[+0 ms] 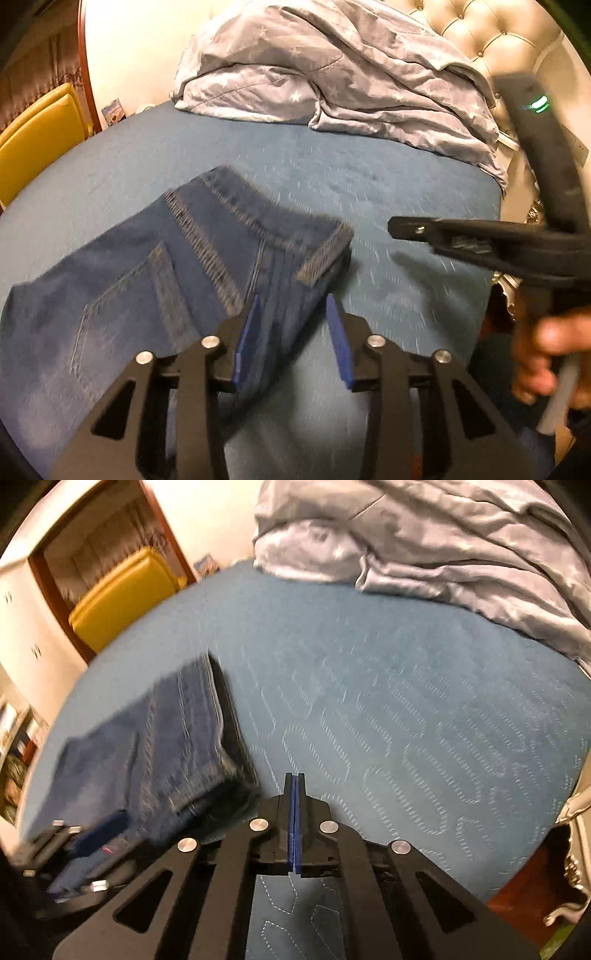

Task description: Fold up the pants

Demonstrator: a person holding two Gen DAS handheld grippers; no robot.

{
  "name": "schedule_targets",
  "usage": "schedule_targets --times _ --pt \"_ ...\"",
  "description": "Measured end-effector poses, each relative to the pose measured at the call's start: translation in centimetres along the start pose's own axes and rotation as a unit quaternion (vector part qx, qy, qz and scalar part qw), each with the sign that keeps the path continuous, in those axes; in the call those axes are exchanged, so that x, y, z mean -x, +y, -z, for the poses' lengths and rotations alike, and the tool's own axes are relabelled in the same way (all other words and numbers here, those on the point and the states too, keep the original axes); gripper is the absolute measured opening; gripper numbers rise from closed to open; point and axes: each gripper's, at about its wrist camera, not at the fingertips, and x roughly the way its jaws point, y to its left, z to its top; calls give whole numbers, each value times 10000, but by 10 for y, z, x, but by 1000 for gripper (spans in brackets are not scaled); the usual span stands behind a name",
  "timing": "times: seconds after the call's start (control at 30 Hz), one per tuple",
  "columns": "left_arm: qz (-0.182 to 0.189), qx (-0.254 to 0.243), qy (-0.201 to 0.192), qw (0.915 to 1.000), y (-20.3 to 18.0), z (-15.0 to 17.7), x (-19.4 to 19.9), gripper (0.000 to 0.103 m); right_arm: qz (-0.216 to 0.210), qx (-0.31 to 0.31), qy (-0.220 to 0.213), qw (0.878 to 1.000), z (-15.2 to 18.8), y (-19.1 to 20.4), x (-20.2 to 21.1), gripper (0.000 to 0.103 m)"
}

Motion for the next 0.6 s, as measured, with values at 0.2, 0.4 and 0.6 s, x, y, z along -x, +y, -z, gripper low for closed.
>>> schedule_targets --times 0.2,0.4,0.6 --pt "34 12 376 9993 -7 11 -30 2 -874 119 318 9956 -22 17 -5 58" --pt "328 519 212 9979 7 18 -11 37 -934 74 981 9908 -23 35 -41 37" --pt "329 1837 16 9824 58 50 25 44 -687 233 989 9924 -5 33 -40 13"
